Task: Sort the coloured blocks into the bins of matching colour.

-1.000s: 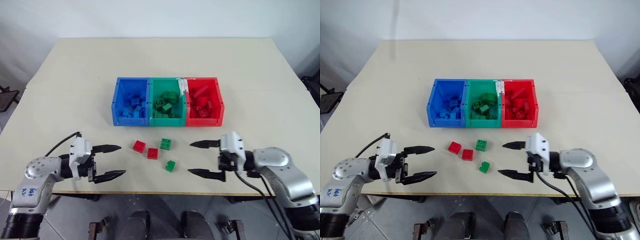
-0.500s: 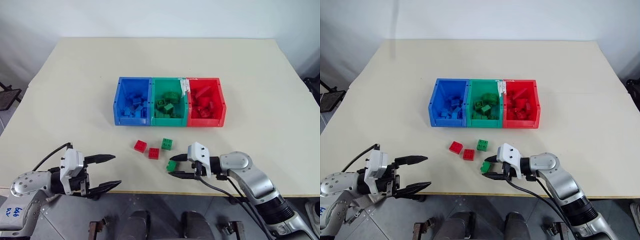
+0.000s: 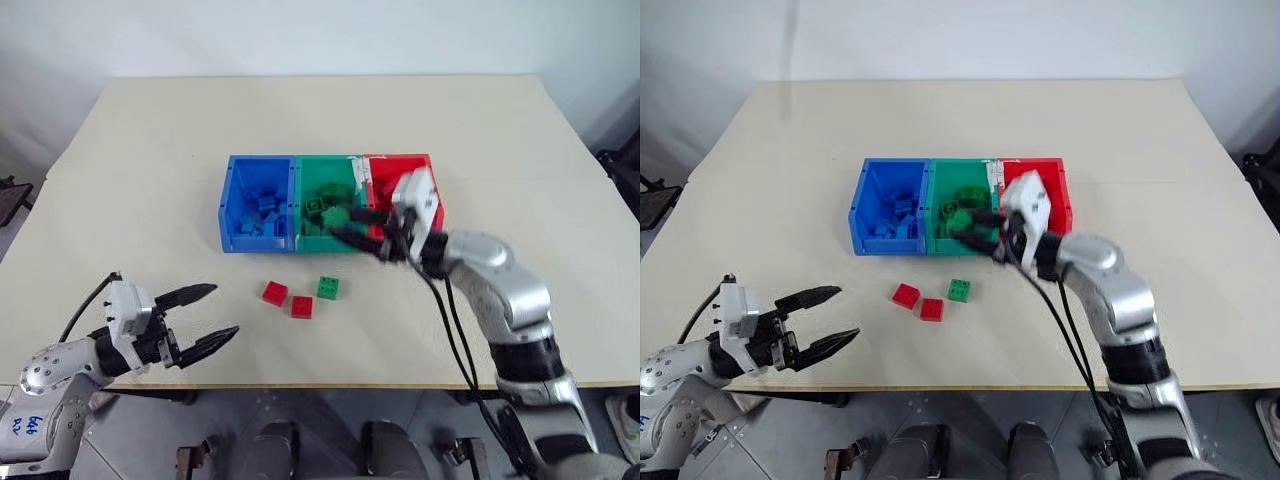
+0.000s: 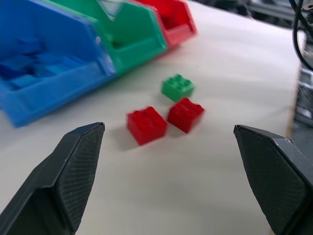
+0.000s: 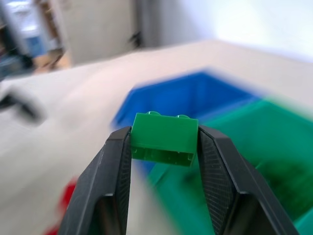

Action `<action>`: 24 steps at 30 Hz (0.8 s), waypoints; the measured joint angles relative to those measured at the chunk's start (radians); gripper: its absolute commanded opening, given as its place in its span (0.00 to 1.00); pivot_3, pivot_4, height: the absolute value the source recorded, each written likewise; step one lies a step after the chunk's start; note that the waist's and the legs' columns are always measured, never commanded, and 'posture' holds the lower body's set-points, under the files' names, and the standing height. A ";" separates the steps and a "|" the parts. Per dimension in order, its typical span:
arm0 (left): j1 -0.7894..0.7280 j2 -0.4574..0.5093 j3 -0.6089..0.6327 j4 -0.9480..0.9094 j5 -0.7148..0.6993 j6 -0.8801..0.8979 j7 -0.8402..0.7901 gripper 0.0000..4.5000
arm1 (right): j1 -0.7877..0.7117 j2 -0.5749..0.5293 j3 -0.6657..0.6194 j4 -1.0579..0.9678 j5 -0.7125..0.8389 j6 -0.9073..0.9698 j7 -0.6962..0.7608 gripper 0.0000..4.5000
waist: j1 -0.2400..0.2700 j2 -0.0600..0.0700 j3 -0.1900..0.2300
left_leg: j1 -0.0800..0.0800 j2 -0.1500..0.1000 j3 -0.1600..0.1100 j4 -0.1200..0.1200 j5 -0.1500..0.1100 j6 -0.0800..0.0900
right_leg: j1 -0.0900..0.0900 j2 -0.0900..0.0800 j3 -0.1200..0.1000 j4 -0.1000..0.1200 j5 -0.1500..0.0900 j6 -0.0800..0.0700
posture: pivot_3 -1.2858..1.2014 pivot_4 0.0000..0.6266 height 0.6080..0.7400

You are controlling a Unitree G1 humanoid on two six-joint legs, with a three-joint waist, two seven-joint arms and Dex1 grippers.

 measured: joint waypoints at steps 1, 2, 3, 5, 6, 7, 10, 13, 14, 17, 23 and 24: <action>-0.001 -0.006 0.000 0.000 -0.001 0.000 0.008 1.00 | -0.021 0.011 0.003 0.033 -0.019 -0.002 -0.023 0.35 | 0.003 0.000 0.000 | 0.000 0.000 0.000 0.000 0.000 0.000 | 0.000 0.000 0.000 0.000 0.000 0.000 | 0.52 0.24 1.00; 0.000 -0.012 0.001 0.000 -0.001 0.000 0.018 1.00 | -0.038 0.023 0.011 0.069 -0.044 -0.014 -0.048 0.35 | 0.004 0.000 0.000 | 0.000 -0.001 -0.001 0.000 0.000 0.000 | 0.000 0.000 0.000 0.000 0.000 0.000 | 0.52 0.24 1.00; -0.003 -0.020 0.001 0.000 -0.002 0.000 0.029 1.00 | -0.054 0.036 0.019 0.113 -0.075 -0.025 -0.077 0.35 | 0.004 0.000 0.000 | 0.000 -0.002 -0.001 0.000 0.000 0.001 | 0.000 -0.001 0.000 0.000 0.000 0.000 | 0.52 0.24 1.00; -0.008 -0.032 0.001 0.000 -0.003 0.000 0.042 1.00 | -0.068 0.050 0.035 0.181 -0.122 -0.052 -0.110 0.51 | 0.002 0.000 0.000 | -0.001 -0.002 -0.001 0.000 -0.001 0.001 | 0.000 -0.001 0.000 0.001 0.000 0.000 | 0.52 0.24 1.00; -0.010 -0.033 0.001 0.000 -0.003 0.000 0.045 1.00 | -0.070 0.054 0.040 0.203 -0.137 -0.062 -0.118 0.57 | 0.001 0.000 0.000 | -0.001 -0.002 -0.001 0.000 -0.001 0.001 | -0.001 -0.001 0.000 0.000 0.000 0.000 | 0.52 0.24 1.00; -0.011 -0.034 0.001 0.000 -0.003 0.000 0.052 1.00 | -0.072 0.061 0.042 0.226 -0.151 -0.075 -0.123 0.64 | -0.001 0.000 0.000 | -0.001 -0.002 -0.001 -0.001 -0.001 0.001 | -0.001 -0.001 0.000 0.001 0.000 0.000 | 0.52 0.24 1.00; -0.011 -0.040 0.000 0.000 -0.002 0.000 0.062 1.00 | -0.072 0.067 0.043 0.248 -0.164 -0.101 -0.123 0.86 | -0.009 0.000 0.000 | -0.001 -0.002 0.000 -0.001 -0.001 0.001 | -0.001 -0.001 0.000 0.001 0.000 0.000 | 0.52 0.24 1.00; -0.012 -0.040 0.000 0.000 -0.002 -0.001 0.061 1.00 | -0.048 0.041 0.039 0.205 -0.150 -0.125 -0.070 1.00 | -0.017 0.000 0.000 | -0.001 -0.002 -0.001 -0.001 -0.001 0.001 | -0.001 -0.001 -0.001 0.001 0.000 0.000 | 0.52 0.24 1.00; -0.010 -0.039 0.001 0.002 -0.002 -0.001 0.060 1.00 | -0.019 0.016 0.034 0.169 -0.136 -0.132 -0.038 1.00 | -0.016 0.000 0.000 | -0.001 -0.002 -0.001 -0.001 -0.001 0.001 | 0.000 -0.001 -0.001 0.001 0.000 0.000 | 0.52 0.24 1.00; -0.016 -0.032 -0.002 0.010 -0.001 -0.001 0.055 1.00 | 0.070 -0.049 0.001 0.093 -0.089 -0.161 0.057 1.00 | -0.016 0.000 0.000 | -0.002 -0.003 -0.001 -0.001 -0.001 0.002 | 0.000 -0.001 -0.001 0.000 0.000 0.000 | 0.52 0.24 1.00; -0.096 0.015 -0.035 0.073 0.011 0.012 0.024 1.00 | 0.391 -0.213 -0.148 -0.090 0.054 -0.326 0.319 1.00 | 0.000 0.000 0.000 | -0.001 -0.002 0.000 0.000 -0.001 0.003 | 0.002 0.000 -0.001 -0.001 0.000 0.000 | 0.52 0.24 1.00; -0.102 0.029 -0.030 0.093 0.013 0.012 0.019 1.00 | 0.456 -0.257 -0.173 -0.092 0.051 -0.349 0.350 1.00 | 0.005 0.000 0.000 | -0.001 -0.002 0.000 0.000 -0.002 0.003 | 0.002 0.000 -0.001 -0.001 0.000 0.000 | 0.52 0.24 1.00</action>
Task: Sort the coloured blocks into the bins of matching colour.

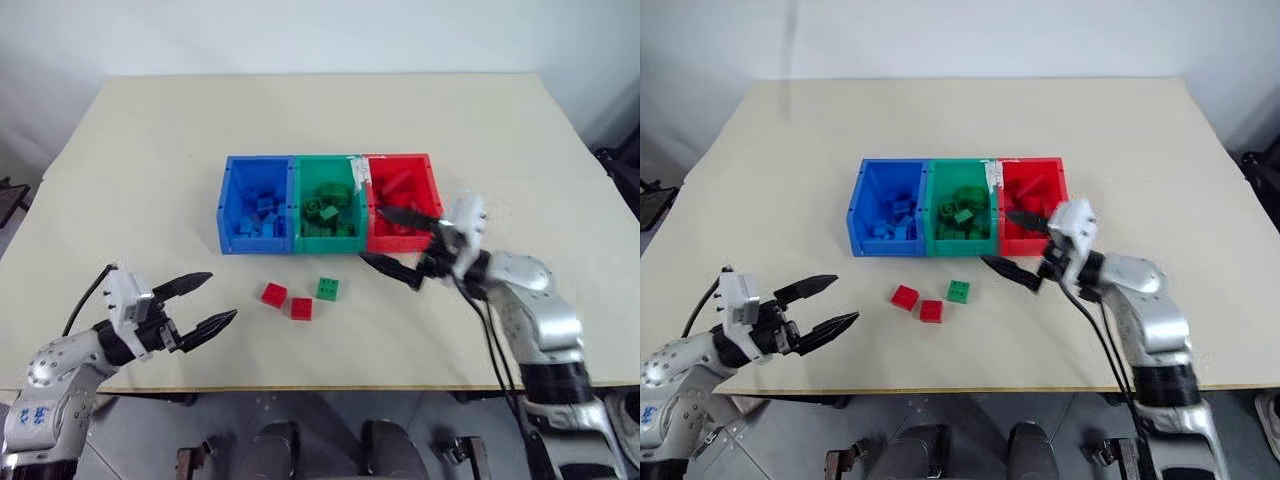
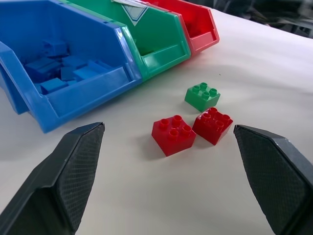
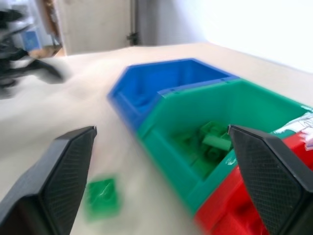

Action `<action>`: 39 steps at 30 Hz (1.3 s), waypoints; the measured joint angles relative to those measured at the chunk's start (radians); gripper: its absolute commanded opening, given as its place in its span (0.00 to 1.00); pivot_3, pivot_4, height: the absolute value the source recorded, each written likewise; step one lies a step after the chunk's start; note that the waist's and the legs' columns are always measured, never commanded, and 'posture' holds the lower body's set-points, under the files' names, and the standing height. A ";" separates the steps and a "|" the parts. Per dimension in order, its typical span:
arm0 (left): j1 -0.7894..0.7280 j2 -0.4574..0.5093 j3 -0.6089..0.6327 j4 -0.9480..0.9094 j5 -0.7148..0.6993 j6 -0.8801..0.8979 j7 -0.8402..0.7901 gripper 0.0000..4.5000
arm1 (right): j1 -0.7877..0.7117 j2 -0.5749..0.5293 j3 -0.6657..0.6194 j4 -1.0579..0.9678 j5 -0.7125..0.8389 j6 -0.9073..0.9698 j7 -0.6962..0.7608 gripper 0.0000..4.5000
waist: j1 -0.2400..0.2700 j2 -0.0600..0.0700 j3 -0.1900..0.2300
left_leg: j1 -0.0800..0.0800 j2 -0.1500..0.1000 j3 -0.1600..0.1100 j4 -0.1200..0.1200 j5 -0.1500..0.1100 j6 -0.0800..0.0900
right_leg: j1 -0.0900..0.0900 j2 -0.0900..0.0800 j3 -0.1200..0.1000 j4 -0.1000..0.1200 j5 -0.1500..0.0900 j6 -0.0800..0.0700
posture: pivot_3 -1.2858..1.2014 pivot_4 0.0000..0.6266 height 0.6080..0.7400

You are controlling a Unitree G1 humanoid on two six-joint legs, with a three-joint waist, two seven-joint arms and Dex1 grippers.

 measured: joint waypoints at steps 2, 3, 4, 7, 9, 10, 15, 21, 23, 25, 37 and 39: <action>-0.019 0.027 0.006 0.078 0.027 -0.001 -0.009 1.00 | 0.112 -0.059 -0.072 0.020 0.001 -0.060 0.065 1.00 | 0.003 0.000 0.000 | 0.000 -0.002 0.002 0.001 0.000 0.000 | 0.000 0.000 0.001 -0.001 0.000 0.000 | 0.52 0.24 1.00; -0.030 0.034 0.004 0.105 0.034 -0.003 -0.019 1.00 | 0.143 -0.078 -0.097 0.028 0.007 -0.083 0.099 1.00 | 0.000 0.000 0.000 | 0.000 -0.002 0.003 0.001 0.000 0.000 | 0.000 0.000 0.001 -0.001 0.000 0.000 | 0.52 0.24 1.00; -0.041 0.040 0.001 0.124 0.040 -0.011 -0.032 1.00 | 0.166 -0.099 -0.115 0.033 0.017 -0.102 0.127 1.00 | -0.002 0.000 0.000 | 0.001 -0.001 0.004 0.001 0.000 0.000 | 0.000 0.000 0.001 -0.001 0.000 0.001 | 0.52 0.24 1.00; -0.072 0.073 -0.018 0.178 0.066 -0.038 -0.091 1.00 | 0.233 -0.133 -0.174 0.034 0.056 -0.123 0.183 1.00 | -0.002 0.000 0.000 | 0.002 0.001 0.004 0.001 0.001 -0.001 | 0.001 0.001 0.000 -0.001 0.000 0.000 | 0.52 0.24 1.00; -0.097 0.087 -0.038 0.197 0.076 -0.043 -0.127 1.00 | 0.261 -0.137 -0.181 0.025 0.075 -0.121 0.195 1.00 | 0.001 0.000 0.000 | 0.002 0.003 0.004 0.001 0.001 -0.001 | 0.001 0.001 0.001 -0.001 0.000 0.000 | 0.52 0.24 1.00; -0.122 0.087 -0.061 0.197 0.083 -0.044 -0.137 1.00 | 0.270 -0.137 -0.179 0.013 0.082 -0.117 0.196 1.00 | 0.002 0.000 0.000 | 0.002 0.003 0.004 0.002 0.001 -0.001 | 0.001 0.000 0.001 -0.001 0.000 0.000 | 0.52 0.24 1.00; -0.299 0.062 -0.239 0.136 0.152 0.032 -0.118 1.00 | 0.297 -0.137 -0.178 -0.052 0.102 -0.085 0.166 1.00 | 0.027 0.000 0.000 | 0.001 0.001 0.002 0.004 0.001 0.000 | 0.002 0.000 0.001 -0.001 0.001 0.001 | 0.52 0.24 1.00; -0.558 -0.054 -0.516 0.084 0.295 0.166 -0.064 1.00 | 0.340 -0.138 -0.194 -0.080 0.104 -0.058 0.113 1.00 | 0.029 0.000 0.000 | 0.000 -0.003 0.002 0.005 0.001 0.000 | 0.002 0.000 0.000 0.000 0.001 0.003 | 0.52 0.24 1.00; -0.637 -0.097 -0.585 0.102 0.340 0.206 -0.054 1.00 | 0.355 -0.137 -0.201 -0.085 0.104 -0.054 0.096 1.00 | 0.029 0.000 0.000 | 0.000 -0.004 0.002 0.005 0.001 0.000 | 0.002 0.001 0.000 0.000 0.001 0.003 | 0.52 0.24 1.00; -0.704 -0.135 -0.645 0.123 0.376 0.248 -0.043 1.00 | 0.377 -0.136 -0.205 -0.104 0.104 -0.053 0.081 1.00 | 0.024 -0.001 0.000 | 0.000 -0.003 0.003 0.004 0.001 0.000 | 0.002 0.001 0.000 0.000 0.001 0.003 | 0.52 0.24 1.00; -0.828 -0.150 -0.779 0.234 0.540 0.263 -0.089 0.96 | 0.466 -0.128 -0.213 -0.203 0.121 -0.033 -0.001 1.00 | 0.028 -0.001 0.001 | -0.001 -0.003 0.003 0.006 0.001 0.000 | 0.002 0.001 0.001 0.000 0.001 0.003 | 0.52 0.24 1.00; -0.828 -0.157 -0.780 0.234 0.540 0.268 -0.103 0.86 | 0.469 -0.128 -0.213 -0.203 0.121 -0.033 -0.009 1.00 | 0.029 -0.001 0.001 | -0.001 -0.003 0.002 0.006 0.001 0.000 | 0.002 0.001 0.000 0.000 0.001 0.003 | 0.52 0.24 1.00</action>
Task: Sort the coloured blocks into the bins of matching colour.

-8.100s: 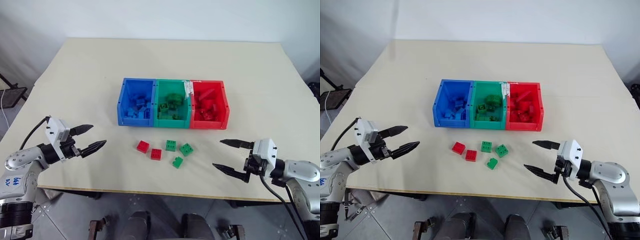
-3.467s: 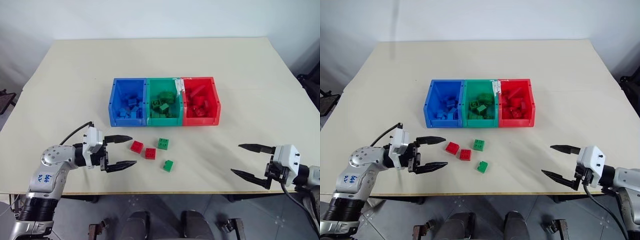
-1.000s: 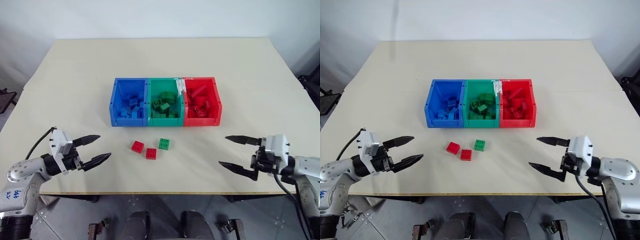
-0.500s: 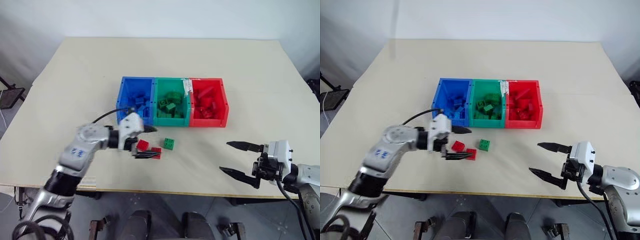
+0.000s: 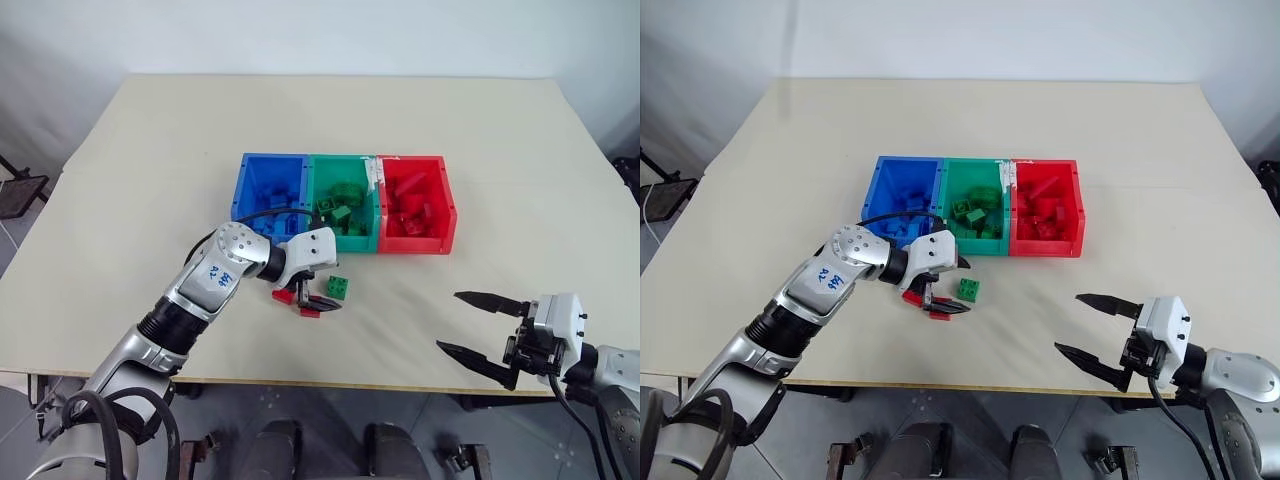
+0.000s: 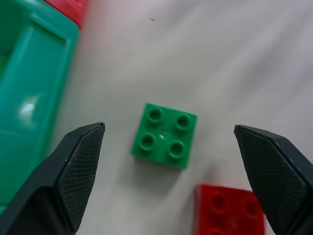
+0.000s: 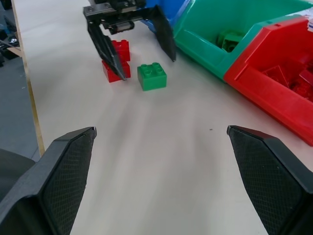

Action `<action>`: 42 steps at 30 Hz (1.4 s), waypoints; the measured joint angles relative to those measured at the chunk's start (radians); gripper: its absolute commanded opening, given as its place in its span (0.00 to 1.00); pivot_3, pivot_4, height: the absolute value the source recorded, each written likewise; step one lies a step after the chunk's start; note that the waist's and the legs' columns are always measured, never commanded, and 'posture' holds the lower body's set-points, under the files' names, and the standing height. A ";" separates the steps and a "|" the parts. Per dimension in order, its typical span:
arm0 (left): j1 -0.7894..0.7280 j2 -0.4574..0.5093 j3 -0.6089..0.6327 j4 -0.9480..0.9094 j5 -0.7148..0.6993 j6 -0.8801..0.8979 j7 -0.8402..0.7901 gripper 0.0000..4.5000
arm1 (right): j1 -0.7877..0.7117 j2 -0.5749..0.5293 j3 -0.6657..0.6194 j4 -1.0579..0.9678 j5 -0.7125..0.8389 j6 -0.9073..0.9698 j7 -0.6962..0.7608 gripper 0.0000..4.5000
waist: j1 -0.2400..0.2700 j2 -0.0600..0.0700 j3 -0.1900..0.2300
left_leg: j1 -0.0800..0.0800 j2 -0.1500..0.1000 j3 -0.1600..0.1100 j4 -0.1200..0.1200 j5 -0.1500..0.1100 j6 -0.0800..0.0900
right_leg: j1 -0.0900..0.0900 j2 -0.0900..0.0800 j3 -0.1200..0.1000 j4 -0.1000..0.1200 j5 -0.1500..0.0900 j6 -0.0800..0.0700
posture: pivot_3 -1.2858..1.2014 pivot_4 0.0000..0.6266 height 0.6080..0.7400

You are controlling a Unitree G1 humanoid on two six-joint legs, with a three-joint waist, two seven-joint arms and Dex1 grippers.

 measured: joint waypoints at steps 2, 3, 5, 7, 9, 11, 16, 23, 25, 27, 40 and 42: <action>0.000 -0.019 0.000 0.002 0.000 0.003 -0.003 0.72 | 0.000 0.000 0.000 -0.002 0.000 0.000 -0.005 1.00 | 0.002 0.000 0.000 | 0.000 0.000 -0.001 0.001 0.000 0.000 | 0.000 0.000 0.000 0.000 0.000 0.000 | 0.52 0.24 1.00; 0.000 -0.034 0.001 0.006 0.000 0.000 -0.002 0.65 | 0.000 0.000 0.000 -0.006 0.001 0.000 -0.006 1.00 | 0.002 0.000 0.000 | -0.001 0.000 -0.001 0.001 0.000 0.000 | 0.000 0.000 0.000 0.000 0.000 0.000 | 0.52 0.24 1.00; 0.000 -0.062 0.002 0.032 0.000 -0.012 0.004 0.50 | -0.001 0.000 0.000 -0.011 0.001 0.000 -0.007 1.00 | 0.002 0.000 0.000 | -0.001 0.000 -0.001 0.002 0.000 0.000 | 0.000 0.000 0.000 0.000 0.000 0.000 | 0.52 0.24 1.00; 0.000 -0.070 0.002 0.046 0.005 -0.023 0.003 0.37 | -0.002 0.000 0.000 -0.013 0.002 0.002 -0.008 1.00 | 0.001 0.000 0.000 | -0.001 0.000 -0.001 0.002 0.000 0.000 | 0.000 0.000 0.000 0.001 0.000 0.000 | 0.52 0.24 1.00; -0.003 -0.066 -0.002 0.054 0.021 -0.050 -0.009 0.23 | -0.005 -0.001 0.000 -0.013 0.002 0.006 -0.008 1.00 | 0.000 0.000 0.000 | -0.001 0.000 -0.001 0.002 0.000 0.000 | 0.000 0.000 0.000 0.001 0.000 0.000 | 0.52 0.24 1.00; -0.012 -0.065 -0.006 0.062 0.028 -0.065 -0.020 0.10 | -0.010 -0.001 0.000 -0.013 0.003 0.014 -0.008 1.00 | 0.000 0.000 0.000 | -0.001 0.000 -0.001 0.002 0.000 0.000 | 0.000 0.000 0.000 0.001 0.000 0.000 | 0.52 0.24 1.00; -0.016 -0.067 -0.007 0.084 0.034 -0.104 -0.031 0.04 | -0.016 -0.001 0.000 -0.012 0.004 0.018 -0.008 1.00 | 0.000 0.000 0.000 | -0.001 0.000 -0.001 0.002 0.000 0.000 | 0.000 0.000 0.000 0.001 0.000 0.000 | 0.52 0.24 1.00; -0.016 -0.089 0.020 0.126 0.029 -0.165 -0.043 0.27 | -0.021 -0.001 0.000 -0.012 0.004 0.019 -0.008 1.00 | 0.001 0.000 0.000 | -0.001 0.000 -0.001 0.005 0.000 0.000 | 0.001 0.000 0.000 0.001 0.000 0.001 | 0.52 0.24 1.00; -0.023 -0.087 0.027 0.150 0.024 -0.187 -0.062 0.40 | -0.021 -0.001 0.000 -0.012 0.003 0.019 -0.008 1.00 | 0.001 0.000 0.000 | -0.001 0.000 -0.001 0.005 0.000 0.000 | 0.001 0.000 0.000 0.002 0.000 0.001 | 0.52 0.24 1.00; -0.031 -0.085 0.042 0.184 0.018 -0.244 -0.093 0.54 | -0.022 -0.001 0.000 -0.011 0.003 0.019 -0.008 1.00 | 0.000 0.000 0.000 | -0.001 0.000 -0.001 0.005 0.000 0.000 | 0.001 0.000 0.000 0.002 0.000 0.001 | 0.52 0.24 1.00; -0.108 -0.089 0.026 0.394 0.064 -0.460 -0.234 0.60 | -0.029 0.000 0.001 0.013 -0.002 0.009 -0.002 1.00 | 0.001 0.000 0.000 | -0.001 -0.001 -0.001 0.005 0.000 0.001 | 0.001 0.000 -0.001 0.002 0.001 0.001 | 0.52 0.24 1.00; -0.115 -0.102 0.018 0.405 0.086 -0.490 -0.236 0.60 | -0.031 0.000 0.002 0.019 -0.003 0.001 -0.001 1.00 | 0.001 0.000 0.000 | -0.001 -0.001 -0.001 0.005 0.000 0.001 | 0.001 0.000 -0.001 0.002 0.001 0.001 | 0.52 0.24 1.00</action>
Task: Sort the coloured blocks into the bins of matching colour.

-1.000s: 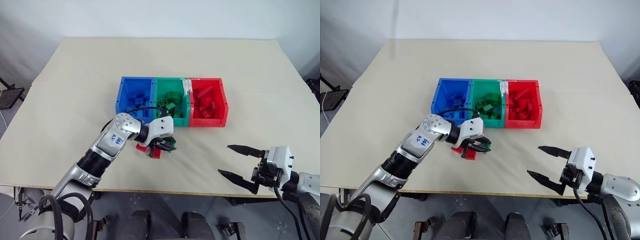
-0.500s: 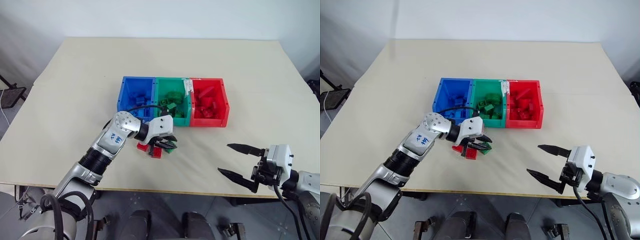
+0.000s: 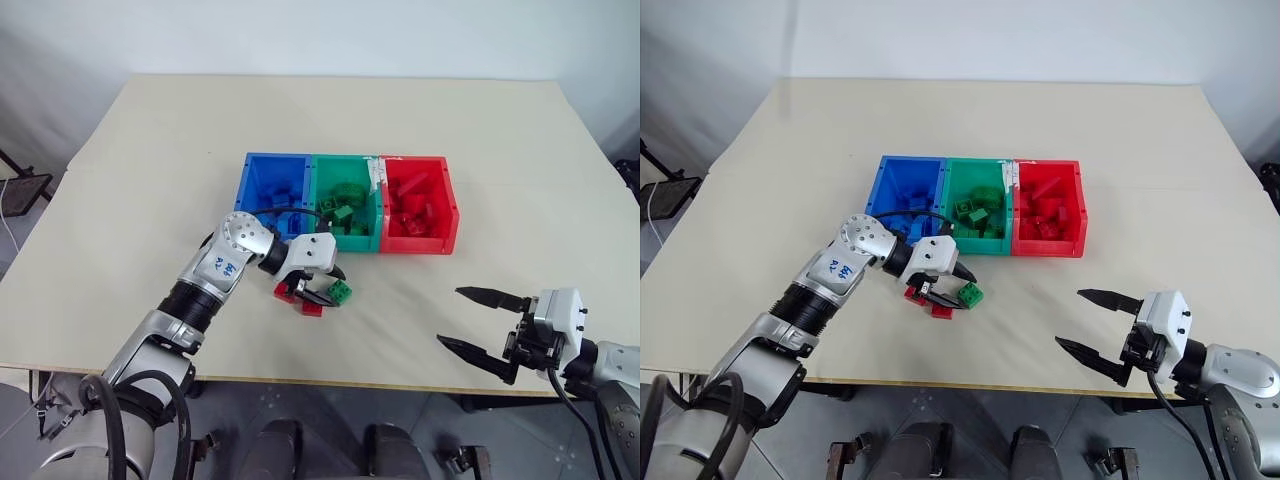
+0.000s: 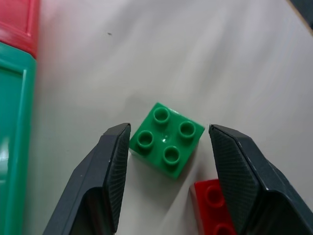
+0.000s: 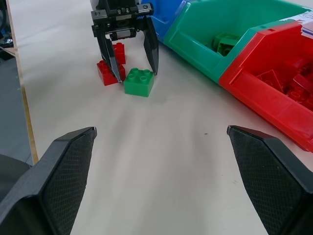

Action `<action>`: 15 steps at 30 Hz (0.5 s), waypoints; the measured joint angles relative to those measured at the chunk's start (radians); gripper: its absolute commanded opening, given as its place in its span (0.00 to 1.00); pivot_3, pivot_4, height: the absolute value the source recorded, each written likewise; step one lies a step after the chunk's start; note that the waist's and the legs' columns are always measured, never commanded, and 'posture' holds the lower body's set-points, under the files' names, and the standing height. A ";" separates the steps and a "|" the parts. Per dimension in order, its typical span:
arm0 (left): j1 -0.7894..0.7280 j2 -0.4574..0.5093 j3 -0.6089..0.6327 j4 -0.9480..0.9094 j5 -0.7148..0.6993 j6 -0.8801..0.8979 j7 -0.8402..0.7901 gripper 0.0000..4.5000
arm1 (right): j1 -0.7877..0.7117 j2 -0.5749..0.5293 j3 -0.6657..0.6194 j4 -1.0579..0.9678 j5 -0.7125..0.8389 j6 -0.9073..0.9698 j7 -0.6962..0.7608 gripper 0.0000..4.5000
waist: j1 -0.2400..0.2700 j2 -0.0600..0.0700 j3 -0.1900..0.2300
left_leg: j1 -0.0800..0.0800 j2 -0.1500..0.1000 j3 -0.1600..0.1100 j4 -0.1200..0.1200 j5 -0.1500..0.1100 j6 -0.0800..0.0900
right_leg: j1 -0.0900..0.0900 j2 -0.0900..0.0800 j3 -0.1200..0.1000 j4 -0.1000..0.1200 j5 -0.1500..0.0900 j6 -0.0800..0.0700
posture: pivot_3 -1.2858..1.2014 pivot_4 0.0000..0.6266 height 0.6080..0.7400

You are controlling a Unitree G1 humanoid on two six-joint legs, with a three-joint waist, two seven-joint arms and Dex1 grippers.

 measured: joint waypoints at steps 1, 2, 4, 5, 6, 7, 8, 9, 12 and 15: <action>-0.004 -0.006 -0.005 0.005 0.008 -0.008 0.000 0.60 | -0.001 0.000 0.000 0.002 0.000 -0.003 0.001 1.00 | 0.000 0.000 0.000 | 0.000 0.000 0.000 0.000 0.000 0.000 | 0.000 0.000 0.000 0.000 0.000 0.000 | 0.52 0.24 1.00; -0.011 -0.015 -0.008 0.013 0.019 -0.012 0.001 0.60 | -0.003 0.000 0.000 0.008 0.000 -0.007 0.004 1.00 | 0.000 0.000 0.000 | 0.000 0.000 0.000 0.000 0.000 0.000 | 0.000 0.000 0.000 0.000 0.000 0.000 | 0.52 0.24 1.00; -0.018 -0.024 -0.016 0.017 0.034 -0.015 0.000 0.56 | -0.006 0.000 0.001 0.019 -0.001 -0.009 0.009 1.00 | -0.001 0.000 0.000 | 0.000 0.000 0.000 0.000 0.000 0.000 | 0.000 0.000 0.000 0.000 0.000 0.000 | 0.52 0.24 1.00; -0.017 -0.024 -0.018 0.021 0.040 -0.014 -0.001 0.52 | -0.007 0.000 0.001 0.024 -0.002 -0.011 0.011 1.00 | -0.001 0.000 0.000 | 0.000 0.000 0.000 0.000 0.000 0.000 | 0.000 0.000 0.000 0.000 0.000 0.000 | 0.52 0.24 1.00; -0.018 -0.025 -0.017 0.021 0.045 -0.016 -0.001 0.48 | -0.007 0.000 0.001 0.029 -0.005 -0.012 0.014 1.00 | -0.002 0.000 0.000 | 0.000 0.000 0.000 0.000 0.000 0.000 | 0.000 0.000 0.000 0.000 0.000 0.000 | 0.52 0.24 1.00; -0.017 -0.024 -0.019 0.022 0.051 -0.016 -0.003 0.43 | -0.008 0.000 0.001 0.030 -0.006 -0.014 0.017 1.00 | -0.002 0.000 0.000 | 0.000 0.000 0.000 0.000 0.000 0.000 | 0.000 0.000 0.000 0.001 0.000 0.000 | 0.52 0.24 1.00; -0.017 -0.024 -0.022 0.023 0.057 -0.018 -0.004 0.37 | -0.008 0.000 0.002 0.031 -0.007 -0.019 0.019 1.00 | -0.002 0.000 0.000 | 0.000 0.000 0.000 0.000 0.000 0.000 | 0.000 0.000 0.000 0.001 0.000 0.000 | 0.52 0.24 1.00; -0.017 -0.025 -0.023 0.023 0.062 -0.023 -0.004 0.33 | -0.009 0.000 0.002 0.032 -0.007 -0.023 0.020 1.00 | -0.002 0.000 0.000 | 0.000 0.000 0.000 0.000 0.000 0.000 | 0.000 0.000 0.000 0.001 0.000 0.000 | 0.52 0.24 1.00; -0.017 -0.023 -0.022 0.023 0.067 -0.028 -0.008 0.33 | -0.012 0.000 0.002 0.033 -0.007 -0.028 0.022 1.00 | -0.002 0.000 0.000 | 0.000 0.000 0.000 0.001 0.000 0.000 | 0.000 0.000 0.000 0.001 0.000 0.000 | 0.52 0.24 1.00; -0.017 -0.025 -0.017 0.026 0.065 -0.031 -0.006 0.33 | -0.012 0.000 0.002 0.038 -0.008 -0.029 0.023 1.00 | -0.002 0.000 0.000 | 0.000 0.000 0.000 0.001 0.000 0.000 | 0.000 0.000 0.000 0.001 0.000 0.000 | 0.52 0.24 1.00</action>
